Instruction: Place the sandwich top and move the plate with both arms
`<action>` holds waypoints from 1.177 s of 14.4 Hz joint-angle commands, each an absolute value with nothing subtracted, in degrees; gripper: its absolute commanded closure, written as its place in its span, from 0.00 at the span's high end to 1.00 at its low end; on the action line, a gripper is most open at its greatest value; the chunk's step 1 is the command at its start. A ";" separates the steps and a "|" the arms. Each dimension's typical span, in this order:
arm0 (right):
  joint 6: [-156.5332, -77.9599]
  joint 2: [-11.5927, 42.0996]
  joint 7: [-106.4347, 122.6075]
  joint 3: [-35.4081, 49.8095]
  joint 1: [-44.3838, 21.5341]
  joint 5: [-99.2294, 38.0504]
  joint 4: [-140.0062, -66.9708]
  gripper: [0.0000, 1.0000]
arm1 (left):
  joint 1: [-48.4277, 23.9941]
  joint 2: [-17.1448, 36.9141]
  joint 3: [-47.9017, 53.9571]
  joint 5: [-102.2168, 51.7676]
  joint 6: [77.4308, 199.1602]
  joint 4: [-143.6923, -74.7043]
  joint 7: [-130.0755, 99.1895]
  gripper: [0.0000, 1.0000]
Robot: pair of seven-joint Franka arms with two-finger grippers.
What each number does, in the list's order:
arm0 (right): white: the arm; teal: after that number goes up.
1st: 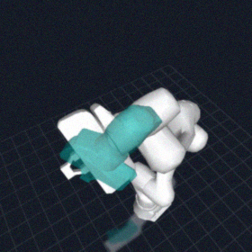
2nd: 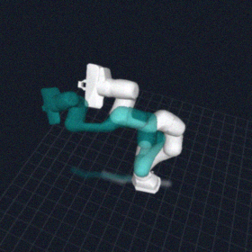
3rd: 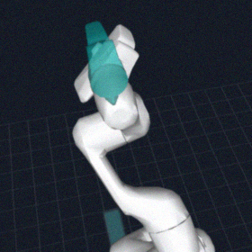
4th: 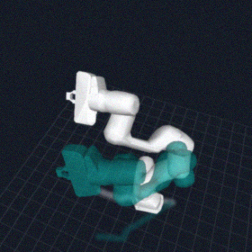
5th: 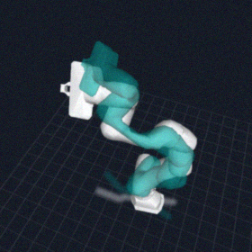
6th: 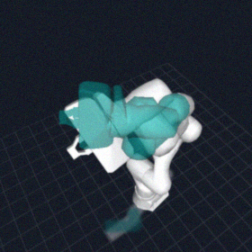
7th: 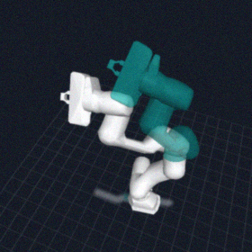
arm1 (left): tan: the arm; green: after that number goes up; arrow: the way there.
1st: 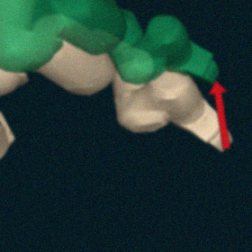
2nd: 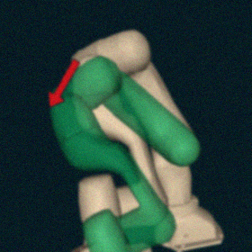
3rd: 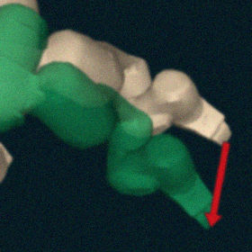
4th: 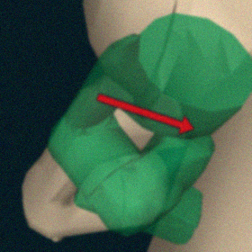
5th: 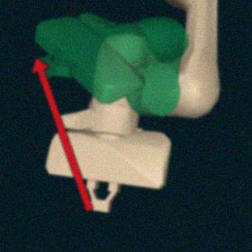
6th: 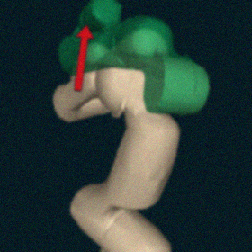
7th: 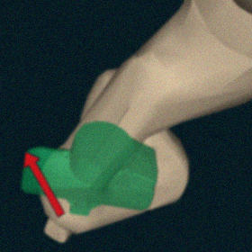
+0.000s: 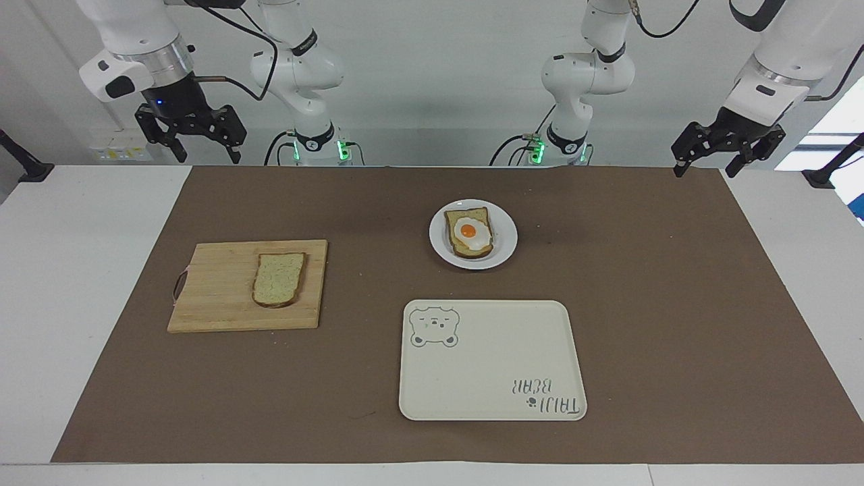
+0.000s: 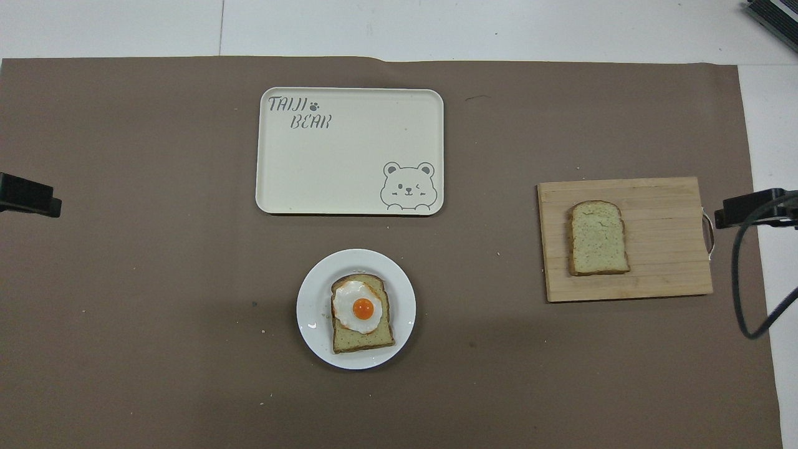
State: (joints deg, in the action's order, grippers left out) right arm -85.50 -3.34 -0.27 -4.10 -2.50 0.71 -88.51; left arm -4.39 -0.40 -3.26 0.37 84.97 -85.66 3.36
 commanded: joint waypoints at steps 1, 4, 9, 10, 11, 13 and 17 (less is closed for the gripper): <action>-85.96 -4.48 -0.62 -3.60 -2.20 0.18 -89.56 1.00 | -4.48 -0.79 -3.60 -0.35 84.20 -85.61 2.90 1.00; -85.96 -5.18 -0.61 -3.60 -2.11 0.17 -90.62 1.00 | -4.48 -0.79 -3.52 -0.35 84.20 -85.61 2.90 1.00; -85.96 -5.27 -0.53 -3.60 -2.11 0.09 -90.97 1.00 | -4.48 -0.79 -3.52 -0.35 84.20 -85.69 2.90 1.00; -85.96 -5.27 -0.53 -3.69 -2.11 0.17 -90.97 1.00 | -4.48 -0.79 -3.60 -0.35 84.20 -85.61 2.90 1.00; -86.04 -5.27 -0.53 -3.69 -2.02 0.18 -90.97 1.00 | -4.48 -0.79 -3.52 -0.35 84.20 -85.69 2.90 1.00; -86.04 -5.27 -0.44 -3.69 -2.02 0.61 -90.88 1.00 | -4.48 -0.79 -3.52 -0.35 84.20 -85.69 2.90 1.00; -86.31 -5.27 -0.44 -3.69 -1.67 0.79 -90.97 1.00 | -4.48 -0.79 -3.60 -0.35 84.20 -85.69 2.90 1.00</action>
State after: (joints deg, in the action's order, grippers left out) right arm -85.52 -3.78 -0.27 -4.08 -2.49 0.72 -89.13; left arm -4.39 -0.40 -3.26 0.37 84.97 -85.66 3.36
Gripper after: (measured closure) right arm 0.000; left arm 0.000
